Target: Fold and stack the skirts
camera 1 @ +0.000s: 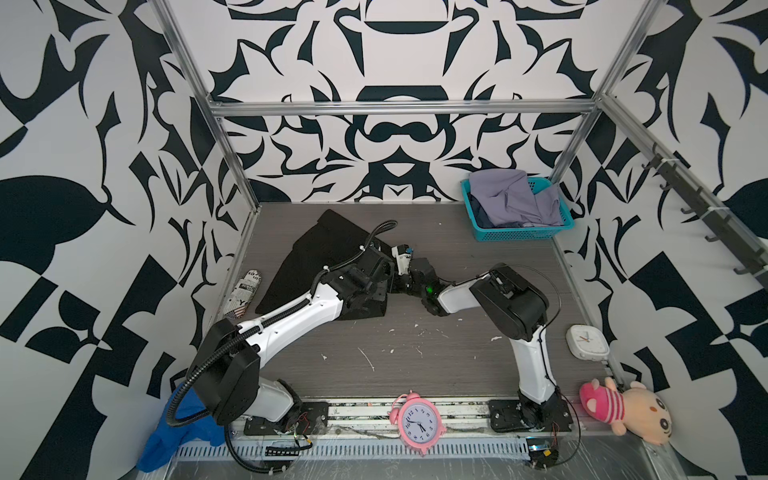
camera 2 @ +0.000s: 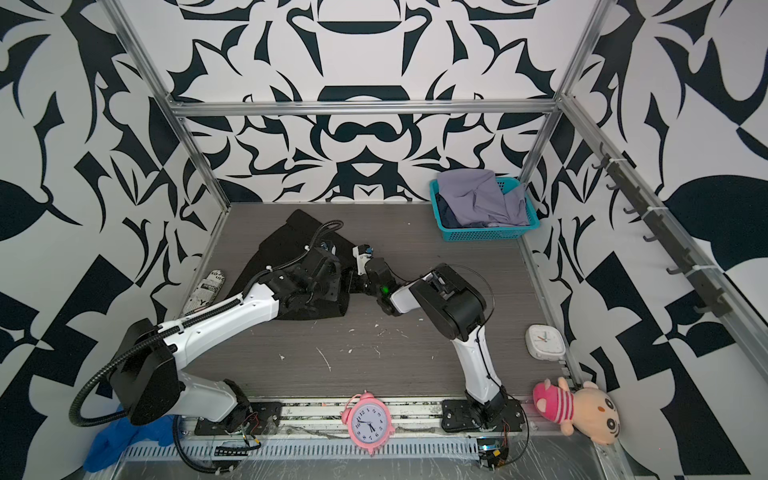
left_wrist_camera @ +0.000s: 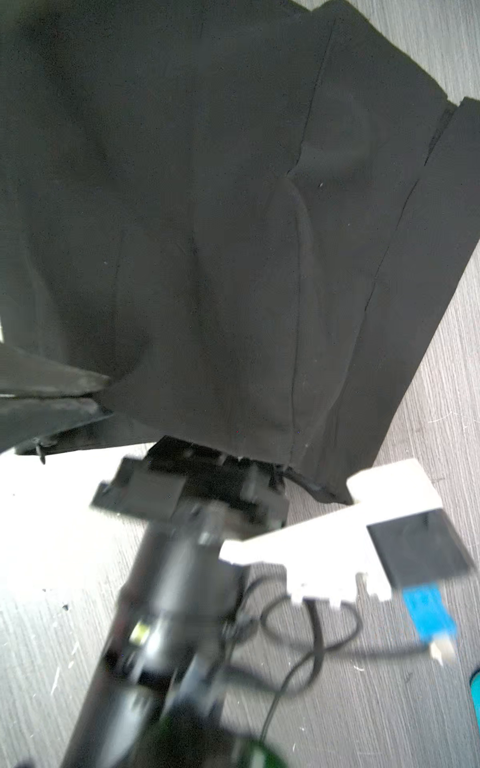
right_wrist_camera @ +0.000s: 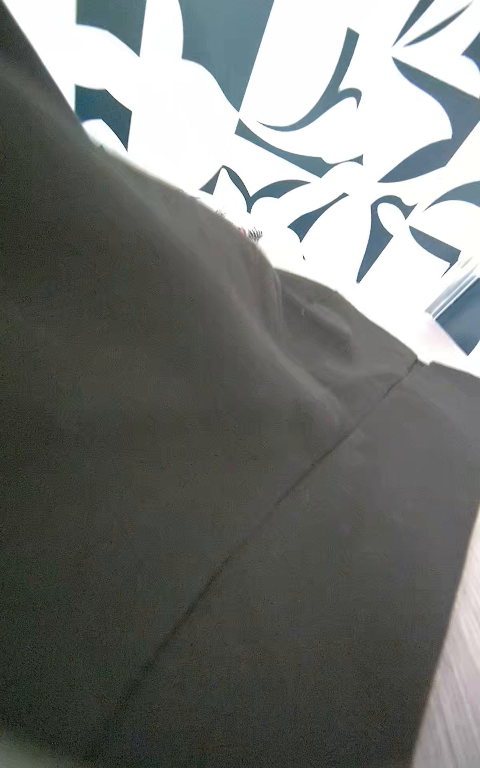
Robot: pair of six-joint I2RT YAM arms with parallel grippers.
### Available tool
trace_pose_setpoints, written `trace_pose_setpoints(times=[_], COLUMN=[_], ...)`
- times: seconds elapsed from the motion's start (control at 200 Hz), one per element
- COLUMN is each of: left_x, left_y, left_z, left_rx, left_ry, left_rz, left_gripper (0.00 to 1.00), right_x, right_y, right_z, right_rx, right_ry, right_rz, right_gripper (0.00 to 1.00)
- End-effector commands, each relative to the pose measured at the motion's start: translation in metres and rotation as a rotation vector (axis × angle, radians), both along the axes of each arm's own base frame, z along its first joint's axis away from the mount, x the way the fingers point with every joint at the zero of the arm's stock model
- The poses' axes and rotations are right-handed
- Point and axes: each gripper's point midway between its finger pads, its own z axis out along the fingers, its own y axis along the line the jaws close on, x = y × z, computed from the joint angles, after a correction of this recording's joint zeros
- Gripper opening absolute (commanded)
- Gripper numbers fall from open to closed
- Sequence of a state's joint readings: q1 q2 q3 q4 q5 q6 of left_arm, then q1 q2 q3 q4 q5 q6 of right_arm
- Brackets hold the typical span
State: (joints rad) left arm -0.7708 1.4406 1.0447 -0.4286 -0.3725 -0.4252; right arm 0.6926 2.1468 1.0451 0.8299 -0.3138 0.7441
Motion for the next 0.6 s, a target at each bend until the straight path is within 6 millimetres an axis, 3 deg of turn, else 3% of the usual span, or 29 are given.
trace_pose_setpoints(times=[0.0,0.195,0.285,0.475,0.595], left_x=[0.004,0.004,0.005,0.009,0.011], left_y=[-0.008,-0.007,-0.005,-0.006,-0.009], left_z=[0.017,0.023,0.029,0.033,0.034], left_rx=[-0.051,-0.054,-0.057,-0.058,-0.057], left_ry=[-0.036,-0.049,-0.076,-0.106,-0.108], left_rz=[-0.014,-0.016,-0.013,-0.016,-0.024], left_gripper=[0.0,0.0,0.0,0.0,0.0], right_x=[0.017,0.025,0.023,0.016,0.002], right_y=[0.01,0.013,0.006,-0.035,-0.064], right_z=[0.014,0.038,0.038,-0.003,-0.028], right_rx=[-0.004,0.005,-0.043,-0.066,-0.142], right_ry=[-0.075,-0.124,-0.111,0.014,0.059], right_rz=[-0.03,-0.048,-0.053,-0.117,-0.15], right_gripper=[0.16,0.16,0.16,0.15,0.14])
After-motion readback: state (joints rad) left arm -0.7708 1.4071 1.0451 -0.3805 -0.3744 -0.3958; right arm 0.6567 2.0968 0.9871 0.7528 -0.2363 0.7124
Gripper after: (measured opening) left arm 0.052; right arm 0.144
